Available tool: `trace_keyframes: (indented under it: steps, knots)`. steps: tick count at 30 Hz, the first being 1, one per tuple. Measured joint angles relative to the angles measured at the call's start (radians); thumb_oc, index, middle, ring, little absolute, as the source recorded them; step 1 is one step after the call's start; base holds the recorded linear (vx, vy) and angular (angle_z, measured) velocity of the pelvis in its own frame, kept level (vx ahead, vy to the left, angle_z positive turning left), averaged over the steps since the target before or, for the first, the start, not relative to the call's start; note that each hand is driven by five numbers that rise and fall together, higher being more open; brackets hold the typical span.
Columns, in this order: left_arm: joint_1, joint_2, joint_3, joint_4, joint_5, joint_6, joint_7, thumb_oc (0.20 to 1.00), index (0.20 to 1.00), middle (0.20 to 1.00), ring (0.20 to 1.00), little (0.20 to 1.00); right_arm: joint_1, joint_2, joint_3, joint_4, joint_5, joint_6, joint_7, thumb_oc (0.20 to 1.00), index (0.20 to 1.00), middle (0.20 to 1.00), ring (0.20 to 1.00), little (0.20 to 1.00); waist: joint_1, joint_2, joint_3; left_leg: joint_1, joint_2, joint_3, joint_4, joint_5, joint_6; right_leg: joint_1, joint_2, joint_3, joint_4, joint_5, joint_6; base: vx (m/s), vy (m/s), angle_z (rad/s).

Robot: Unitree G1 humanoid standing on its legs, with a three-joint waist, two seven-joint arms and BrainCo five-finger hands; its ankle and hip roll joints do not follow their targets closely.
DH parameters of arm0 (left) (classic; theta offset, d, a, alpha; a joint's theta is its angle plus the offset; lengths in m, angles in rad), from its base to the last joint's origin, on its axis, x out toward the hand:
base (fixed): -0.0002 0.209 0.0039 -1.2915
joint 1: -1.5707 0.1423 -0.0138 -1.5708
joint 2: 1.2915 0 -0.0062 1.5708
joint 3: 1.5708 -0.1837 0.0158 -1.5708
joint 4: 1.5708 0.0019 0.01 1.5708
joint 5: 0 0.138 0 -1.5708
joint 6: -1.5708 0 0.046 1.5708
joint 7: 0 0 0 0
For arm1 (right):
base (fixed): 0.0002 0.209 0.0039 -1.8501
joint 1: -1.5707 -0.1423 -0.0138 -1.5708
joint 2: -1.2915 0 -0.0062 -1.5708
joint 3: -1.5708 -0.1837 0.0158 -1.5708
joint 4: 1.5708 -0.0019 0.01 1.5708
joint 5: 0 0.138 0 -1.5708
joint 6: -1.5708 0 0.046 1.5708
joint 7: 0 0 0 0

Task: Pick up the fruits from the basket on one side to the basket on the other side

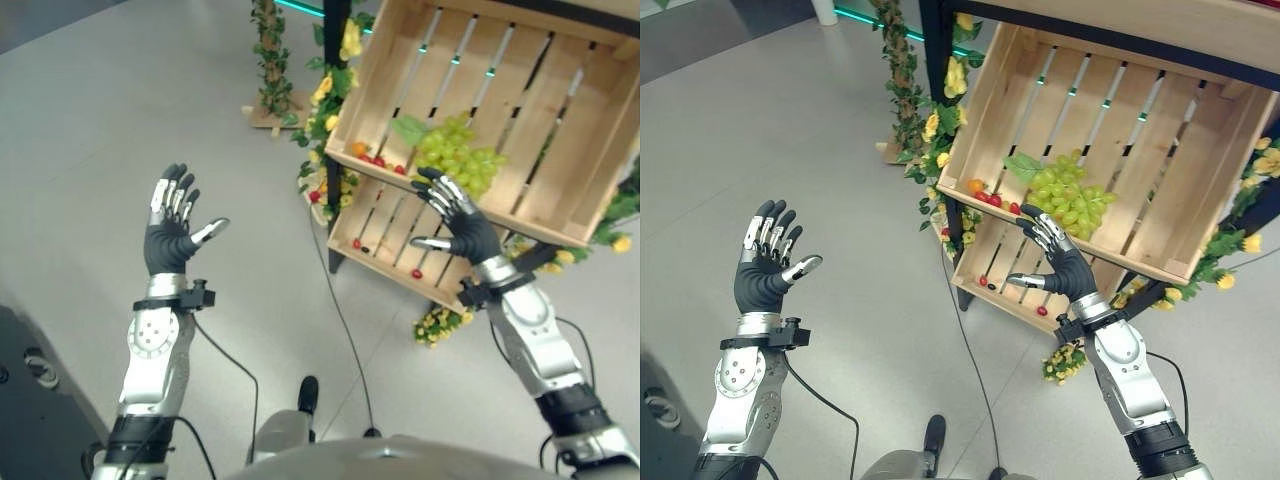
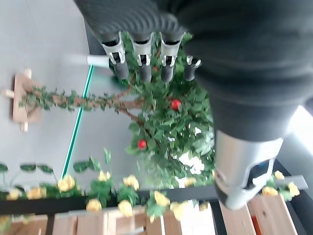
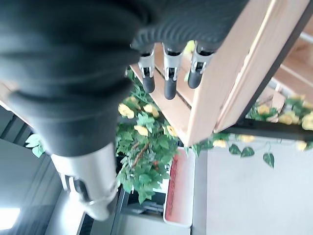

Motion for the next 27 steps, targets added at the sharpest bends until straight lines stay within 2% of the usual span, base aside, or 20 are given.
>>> trace_keyframes:
  steps: [5, 6, 7, 8, 9, 10, 11, 12, 13, 15, 16, 17, 18, 19, 20, 22, 23, 24, 25, 27]
  knots:
    - [-0.006, 0.006, 0.0, -0.002, 0.0, -0.013, 0.0, 1.0, 1.0, 1.0, 1.0, 1.0, -0.005, -0.002, 0.004, 0.001, 0.0, 0.0, 0.0, 1.0, 1.0, 1.0, 1.0, 1.0, 0.02, -0.001, 0.0, -0.01, -0.028, -0.046, 0.01, 0.002, 0.015, 0.002, -0.03, -0.062, 0.052, -0.034, 0.022, 0.07, 0.181, 0.46]
    - [-0.01, 0.006, 0.0, 0.001, 0.0, -0.013, 0.0, 1.0, 1.0, 1.0, 1.0, 1.0, -0.006, -0.004, 0.002, 0.002, 0.0, 0.0, -0.001, 1.0, 1.0, 1.0, 1.0, 1.0, 0.017, 0.006, 0.006, -0.003, -0.05, -0.055, 0.017, -0.021, 0.035, -0.011, -0.056, -0.073, 0.141, -0.056, 0.04, 0.11, 0.275, 0.62]
    - [-0.012, 0.005, -0.002, 0.004, 0.0, -0.013, 0.001, 1.0, 1.0, 1.0, 1.0, 1.0, -0.002, -0.005, 0.002, 0.002, 0.0, 0.0, -0.001, 1.0, 1.0, 1.0, 1.0, 1.0, 0.013, 0.016, 0.011, 0.002, -0.043, -0.079, 0.026, -0.022, 0.036, -0.034, -0.067, -0.073, 0.227, -0.068, 0.046, 0.02, 0.229, 0.95]
    - [-0.013, 0.006, -0.001, 0.005, 0.0, -0.016, 0.002, 1.0, 1.0, 1.0, 1.0, 1.0, 0.009, -0.003, 0.005, -0.001, 0.0, 0.0, -0.002, 1.0, 1.0, 1.0, 1.0, 1.0, -0.002, 0.03, 0.02, 0.02, -0.059, -0.112, 0.051, -0.041, 0.056, -0.1, -0.113, -0.044, 0.463, -0.067, 0.043, 0.0, 0.095, 0.88]
    - [-0.012, 0.013, -0.002, 0.004, 0.0, -0.019, 0.003, 1.0, 1.0, 1.0, 1.0, 1.0, 0.014, 0.002, 0.011, -0.002, -0.001, -0.001, 0.0, 1.0, 1.0, 1.0, 1.0, 1.0, -0.008, 0.028, 0.024, 0.043, -0.072, -0.122, 0.06, -0.04, 0.074, -0.148, -0.135, -0.006, 0.582, -0.047, 0.044, -0.03, -0.007, 0.87]
    - [-0.019, 0.027, -0.002, 0.0, 0.0, -0.03, 0.007, 1.0, 1.0, 1.0, 1.0, 1.0, 0.013, 0.004, 0.026, -0.004, -0.002, -0.005, 0.0, 1.0, 1.0, 1.0, 1.0, 1.0, -0.01, 0.022, 0.039, 0.05, -0.096, -0.161, 0.086, -0.049, 0.082, -0.247, -0.12, 0.13, 0.742, -0.052, 0.046, 0.05, -0.091, 0.73]
    - [-0.032, 0.025, -0.01, 0.002, 0.0, -0.031, 0.009, 1.0, 1.0, 1.0, 1.0, 1.0, 0.022, 0.0, 0.026, -0.008, -0.004, -0.006, 0.001, 1.0, 1.0, 1.0, 1.0, 1.0, -0.019, 0.033, 0.052, 0.047, -0.096, -0.21, 0.108, -0.045, 0.065, -0.276, -0.044, 0.224, 0.764, -0.069, 0.041, 0.04, -0.075, 1.08]
    - [-0.038, 0.024, -0.015, -0.002, 0.0, -0.031, 0.009, 1.0, 1.0, 1.0, 1.0, 1.0, 0.033, -0.002, 0.028, -0.01, -0.005, -0.005, 0.001, 1.0, 1.0, 1.0, 1.0, 1.0, -0.052, 0.05, 0.058, 0.032, -0.088, -0.251, 0.118, -0.055, 0.073, -0.278, 0.003, 0.275, 0.725, -0.075, 0.043, 0.08, -0.153, 1.97]
    - [-0.061, 0.04, -0.021, -0.002, 0.0, -0.033, 0.007, 1.0, 1.0, 1.0, 1.0, 1.0, 0.063, -0.004, 0.023, -0.021, -0.01, -0.004, 0.001, 1.0, 1.0, 1.0, 1.0, 1.0, -0.084, 0.05, 0.061, 0.028, -0.097, -0.314, 0.099, -0.046, 0.045, -0.287, 0.078, 0.358, 0.59, -0.087, 0.041, 0.01, -0.148, 1.95]
    - [-0.08, 0.027, -0.022, 0.002, 0.0, -0.034, 0.01, 1.0, 1.0, 1.0, 1.0, 1.0, 0.089, -0.016, 0.011, -0.022, -0.019, -0.005, 0.002, 1.0, 1.0, 1.0, 1.0, 1.0, -0.079, 0.05, 0.06, 0.021, -0.11, -0.376, 0.093, -0.041, 0.039, -0.291, 0.134, 0.477, 0.471, -0.091, 0.013, 0.0, -0.161, 1.76]
    - [-0.08, 0.042, -0.02, -0.005, 0.0, -0.038, 0.008, 1.0, 1.0, 1.0, 1.0, 1.0, 0.117, -0.009, -0.007, -0.02, -0.019, -0.006, 0.002, 1.0, 1.0, 1.0, 1.0, 1.0, -0.084, 0.028, 0.053, 0.02, -0.127, -0.399, 0.095, -0.032, 0.038, -0.258, 0.121, 0.482, 0.303, -0.058, 0.01, -0.01, -0.224, 1.7]
    - [-0.069, 0.056, -0.012, -0.011, 0.0, -0.041, 0.008, 1.0, 1.0, 1.0, 1.0, 1.0, 0.115, -0.005, -0.011, -0.012, -0.019, -0.005, 0.003, 1.0, 1.0, 1.0, 1.0, 1.0, -0.077, 0.002, 0.054, 0.022, -0.136, -0.377, 0.078, -0.02, 0.034, -0.264, 0.095, 0.457, 0.285, -0.009, -0.008, -0.07, -0.294, 1.8]
    - [-0.045, 0.031, -0.005, -0.011, 0.0, -0.039, 0.009, 1.0, 1.0, 1.0, 1.0, 1.0, 0.122, 0.002, -0.03, 0.009, -0.018, -0.007, 0.0, 1.0, 1.0, 1.0, 1.0, 1.0, -0.051, 0.005, 0.049, 0.011, -0.13, -0.391, 0.069, -0.026, 0.027, -0.25, 0.084, 0.395, 0.272, 0.011, -0.037, -0.11, -0.244, 1.12]
    - [-0.037, 0.008, -0.006, -0.01, 0.0, -0.039, 0.012, 1.0, 1.0, 1.0, 1.0, 1.0, 0.132, 0.002, -0.044, 0.024, -0.017, -0.007, -0.001, 1.0, 1.0, 1.0, 1.0, 1.0, -0.061, 0.009, 0.047, 0.013, -0.124, -0.394, 0.086, -0.035, 0.016, -0.237, 0.077, 0.364, 0.236, 0.016, -0.045, -0.16, -0.195, 1.55]
    - [-0.027, -0.004, -0.007, -0.008, -0.001, -0.041, 0.012, 1.0, 1.0, 1.0, 1.0, 1.0, 0.131, -0.004, -0.047, 0.04, -0.017, -0.006, -0.005, 1.0, 1.0, 1.0, 1.0, 1.0, -0.033, 0.015, 0.044, -0.004, -0.097, -0.404, 0.078, -0.039, 0.005, -0.202, 0.085, 0.303, 0.197, 0.031, -0.065, -0.16, -0.178, 1.25]
    - [-0.017, 0.001, -0.005, -0.005, -0.002, -0.04, 0.01, 1.0, 1.0, 1.0, 1.0, 1.0, 0.121, -0.012, -0.054, 0.037, -0.016, -0.008, -0.011, 1.0, 1.0, 1.0, 1.0, 1.0, -0.019, 0.018, 0.041, -0.027, -0.068, -0.408, 0.067, -0.024, -0.032, -0.169, 0.102, 0.223, 0.149, 0.034, -0.081, -0.2, -0.119, 1.41]
    - [-0.017, 0.001, -0.006, -0.004, -0.002, -0.038, 0.009, 1.0, 1.0, 1.0, 1.0, 1.0, 0.123, -0.013, -0.064, 0.036, -0.015, -0.009, -0.011, 1.0, 1.0, 1.0, 1.0, 1.0, -0.037, 0.014, 0.039, -0.017, -0.06, -0.409, 0.06, -0.017, -0.04, -0.165, 0.099, 0.217, 0.133, 0.033, -0.084, -0.23, -0.038, 1.34]
    - [-0.012, 0.0, -0.007, -0.004, -0.002, -0.04, 0.01, 1.0, 1.0, 1.0, 1.0, 1.0, 0.119, -0.015, -0.073, 0.037, -0.013, -0.009, -0.014, 1.0, 1.0, 1.0, 1.0, 1.0, -0.031, 0.016, 0.039, -0.027, -0.048, -0.395, 0.057, -0.004, -0.046, -0.157, 0.109, 0.216, 0.129, 0.032, -0.085, -0.21, -0.002, 1.51]
    - [-0.022, -0.001, -0.013, -0.002, -0.003, -0.039, 0.011, 1.0, 1.0, 1.0, 1.0, 1.0, 0.103, -0.023, -0.099, 0.037, -0.008, -0.018, -0.037, 1.0, 1.0, 1.0, 1.0, 1.0, -0.041, 0.019, 0.044, -0.1, -0.017, -0.21, 0.081, -0.028, -0.079, -0.153, 0.104, 0.157, 0.094, 0.034, -0.113, -0.22, 0.012, 1.41]
    - [-0.029, -0.001, -0.018, 0.011, -0.004, -0.037, 0.011, 1.0, 1.0, 1.0, 1.0, 1.0, 0.056, -0.026, -0.102, 0.046, -0.008, -0.019, -0.055, 1.0, 1.0, 1.0, 1.0, 1.0, -0.034, 0.005, 0.059, -0.14, 0.028, -0.052, 0.124, -0.041, -0.086, -0.164, 0.083, 0.137, 0.088, 0.038, -0.121, -0.22, -0.012, 0.91]
